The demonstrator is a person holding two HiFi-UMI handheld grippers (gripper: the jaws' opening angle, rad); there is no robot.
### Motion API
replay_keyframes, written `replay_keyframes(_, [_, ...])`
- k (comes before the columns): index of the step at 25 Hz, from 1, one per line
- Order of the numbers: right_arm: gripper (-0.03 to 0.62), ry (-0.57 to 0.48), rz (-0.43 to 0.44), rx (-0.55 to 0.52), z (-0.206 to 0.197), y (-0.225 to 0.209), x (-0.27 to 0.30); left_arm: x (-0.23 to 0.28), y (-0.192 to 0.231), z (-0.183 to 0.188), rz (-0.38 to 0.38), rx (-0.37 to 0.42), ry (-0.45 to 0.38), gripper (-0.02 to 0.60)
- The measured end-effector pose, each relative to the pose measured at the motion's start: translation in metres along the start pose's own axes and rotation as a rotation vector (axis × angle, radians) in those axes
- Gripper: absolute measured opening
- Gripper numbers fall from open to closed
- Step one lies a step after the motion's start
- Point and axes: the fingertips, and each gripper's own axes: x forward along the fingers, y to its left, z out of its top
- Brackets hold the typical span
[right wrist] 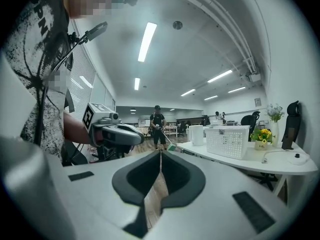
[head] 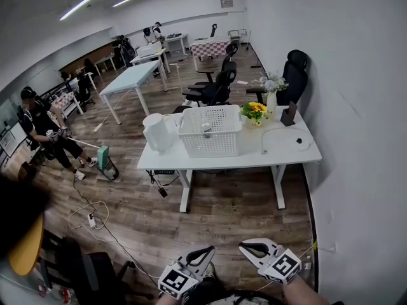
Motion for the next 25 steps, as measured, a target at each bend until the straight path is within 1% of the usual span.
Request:
replay_keyframes(4, [0.023,0.004,-0.01,0.001,0.005,-0.019,0.021,0.01,0.022,-0.002,-0.007,-0.001,0.009,0.011])
replay_keyframes(7, [0.023,0.002,-0.016,0.009,0.002,-0.038,0.041,0.021,0.047,-0.005,-0.016,0.003,0.016,0.011])
replay_keyframes(11, [0.023,0.014,-0.024,0.009,0.007,-0.061,0.073,0.032,0.089,-0.007,-0.03,-0.008,0.014,0.011])
replay_keyframes(15, [0.023,0.028,-0.041,0.002,0.018,-0.084,0.107,0.041,0.135,-0.002,-0.043,0.004,0.016,0.011])
replay_keyframes(19, [0.023,0.012,-0.07,0.026,0.029,-0.104,0.142,0.048,0.176,0.001,-0.07,0.007,0.006,0.011])
replay_keyframes(22, [0.023,0.017,-0.088,-0.018,0.037,-0.115,0.172,0.051,0.206,-0.001,-0.082,0.005,0.006,0.011])
replay_keyframes(25, [0.023,0.026,-0.104,-0.02,0.039,-0.126,0.196,0.052,0.232,-0.002,-0.094,0.016,0.01,0.011])
